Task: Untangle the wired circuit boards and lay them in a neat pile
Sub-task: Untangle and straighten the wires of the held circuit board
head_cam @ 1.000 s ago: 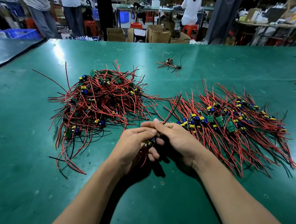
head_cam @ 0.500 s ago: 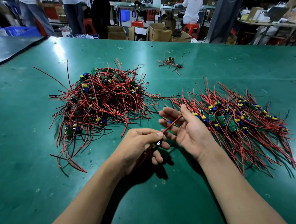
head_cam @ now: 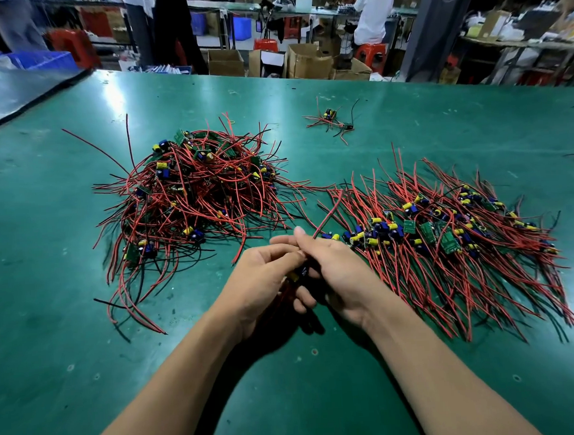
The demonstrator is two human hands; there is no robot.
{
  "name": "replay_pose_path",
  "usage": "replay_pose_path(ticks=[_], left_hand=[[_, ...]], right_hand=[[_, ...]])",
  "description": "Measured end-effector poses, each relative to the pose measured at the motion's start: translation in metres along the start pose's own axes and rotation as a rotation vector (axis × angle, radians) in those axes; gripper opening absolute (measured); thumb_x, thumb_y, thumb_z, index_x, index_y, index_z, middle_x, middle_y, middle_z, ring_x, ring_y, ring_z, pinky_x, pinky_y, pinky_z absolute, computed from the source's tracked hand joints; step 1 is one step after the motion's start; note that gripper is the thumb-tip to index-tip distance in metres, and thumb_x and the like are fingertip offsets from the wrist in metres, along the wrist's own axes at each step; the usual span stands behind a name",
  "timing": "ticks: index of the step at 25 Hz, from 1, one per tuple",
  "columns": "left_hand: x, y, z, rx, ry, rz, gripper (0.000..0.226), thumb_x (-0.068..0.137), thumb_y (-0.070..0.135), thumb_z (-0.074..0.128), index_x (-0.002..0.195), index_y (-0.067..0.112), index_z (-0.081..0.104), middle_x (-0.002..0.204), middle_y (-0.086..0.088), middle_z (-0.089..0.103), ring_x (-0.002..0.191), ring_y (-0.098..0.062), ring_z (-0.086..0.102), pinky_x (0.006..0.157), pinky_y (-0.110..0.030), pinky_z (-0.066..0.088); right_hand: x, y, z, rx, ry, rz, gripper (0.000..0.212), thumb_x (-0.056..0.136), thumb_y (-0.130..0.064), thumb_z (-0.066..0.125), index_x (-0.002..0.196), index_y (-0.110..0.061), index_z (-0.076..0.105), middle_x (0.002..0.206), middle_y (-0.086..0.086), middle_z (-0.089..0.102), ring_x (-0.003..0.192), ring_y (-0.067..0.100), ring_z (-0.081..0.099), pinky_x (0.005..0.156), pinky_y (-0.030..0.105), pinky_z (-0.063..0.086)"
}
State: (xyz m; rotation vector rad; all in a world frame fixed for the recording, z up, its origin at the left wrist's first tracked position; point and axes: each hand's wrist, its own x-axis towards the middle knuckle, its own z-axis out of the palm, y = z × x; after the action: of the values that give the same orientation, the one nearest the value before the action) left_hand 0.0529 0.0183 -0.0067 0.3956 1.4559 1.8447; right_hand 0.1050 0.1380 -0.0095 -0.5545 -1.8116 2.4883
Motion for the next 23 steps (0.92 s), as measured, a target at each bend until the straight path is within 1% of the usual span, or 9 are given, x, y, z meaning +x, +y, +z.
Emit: replay_pose_path(ticks=[2,3,6,8,10,16,19,21,23], left_hand=[[0.0,0.001,-0.002,0.014,0.001,-0.002,0.013,0.095,0.006,0.056,0.088,-0.001,0.063,0.072,-0.017,0.068,0.039,-0.021,0.057,0.036,-0.023,0.045],[0.0,0.002,-0.003,0.025,-0.006,-0.005,0.012,0.095,0.006,0.056,0.088,-0.001,0.064,0.072,-0.017,0.068,0.039,-0.02,0.056,0.036,-0.023,0.045],[-0.001,0.003,-0.004,0.059,-0.052,-0.016,0.014,0.094,0.006,0.057,0.087,0.001,0.067,0.071,-0.015,0.068,0.04,-0.019,0.056,0.037,-0.021,0.045],[-0.001,0.003,-0.004,0.08,-0.08,-0.029,0.012,0.094,0.007,0.058,0.09,0.0,0.066,0.072,-0.015,0.068,0.04,-0.018,0.057,0.037,-0.021,0.045],[-0.002,0.002,-0.005,0.095,-0.11,-0.041,0.012,0.093,0.008,0.059,0.089,0.0,0.066,0.073,-0.016,0.068,0.04,-0.019,0.057,0.038,-0.021,0.044],[-0.001,0.001,-0.008,0.099,-0.152,-0.056,0.013,0.092,0.01,0.061,0.085,0.001,0.068,0.076,-0.019,0.069,0.041,-0.02,0.056,0.038,-0.022,0.044],[0.0,0.001,-0.007,0.087,-0.156,-0.065,0.013,0.092,0.011,0.062,0.085,0.003,0.069,0.079,-0.02,0.07,0.042,-0.021,0.059,0.039,-0.023,0.045],[0.0,0.002,-0.007,0.069,-0.129,-0.06,0.014,0.092,0.013,0.062,0.085,0.006,0.071,0.084,-0.021,0.071,0.045,-0.023,0.061,0.04,-0.024,0.048],[0.002,0.004,-0.008,0.023,-0.092,-0.056,0.02,0.095,0.02,0.058,0.096,0.004,0.07,0.089,-0.021,0.072,0.051,-0.025,0.066,0.047,-0.026,0.054]], right_hand=[[0.0,0.001,0.002,-0.002,0.001,0.014,0.044,0.103,-0.043,0.049,0.112,-0.006,0.069,0.067,0.021,0.063,0.035,0.024,0.049,0.039,0.028,0.047],[0.001,0.0,0.001,0.007,0.028,0.01,0.044,0.104,-0.043,0.047,0.11,-0.006,0.07,0.071,0.022,0.064,0.038,0.023,0.052,0.039,0.026,0.047],[0.007,-0.006,-0.009,0.027,0.167,-0.049,0.043,0.107,-0.038,0.042,0.103,-0.008,0.071,0.093,0.011,0.077,0.061,0.015,0.067,0.047,0.021,0.051],[0.011,-0.008,-0.017,0.136,0.226,-0.082,0.044,0.108,-0.036,0.038,0.101,-0.007,0.07,0.093,0.008,0.078,0.074,0.016,0.075,0.055,0.024,0.057],[0.013,-0.011,-0.023,0.225,0.263,-0.097,0.047,0.108,-0.038,0.035,0.1,-0.007,0.069,0.091,0.008,0.078,0.077,0.018,0.076,0.06,0.027,0.06],[0.009,-0.019,-0.034,0.489,0.171,-0.07,0.07,0.107,-0.046,0.032,0.074,-0.009,0.081,0.089,0.01,0.078,0.075,0.019,0.076,0.06,0.03,0.061],[0.009,-0.019,-0.035,0.541,0.147,-0.067,0.065,0.107,-0.046,0.034,0.081,-0.008,0.081,0.094,0.01,0.078,0.073,0.019,0.076,0.061,0.031,0.061],[0.008,-0.018,-0.033,0.474,0.155,-0.073,0.059,0.103,-0.053,0.039,0.1,-0.007,0.076,0.102,0.01,0.077,0.078,0.019,0.076,0.063,0.032,0.062],[0.007,-0.018,-0.032,0.385,0.148,-0.053,0.061,0.097,-0.06,0.046,0.113,-0.005,0.068,0.109,0.011,0.076,0.084,0.022,0.076,0.065,0.033,0.062]])
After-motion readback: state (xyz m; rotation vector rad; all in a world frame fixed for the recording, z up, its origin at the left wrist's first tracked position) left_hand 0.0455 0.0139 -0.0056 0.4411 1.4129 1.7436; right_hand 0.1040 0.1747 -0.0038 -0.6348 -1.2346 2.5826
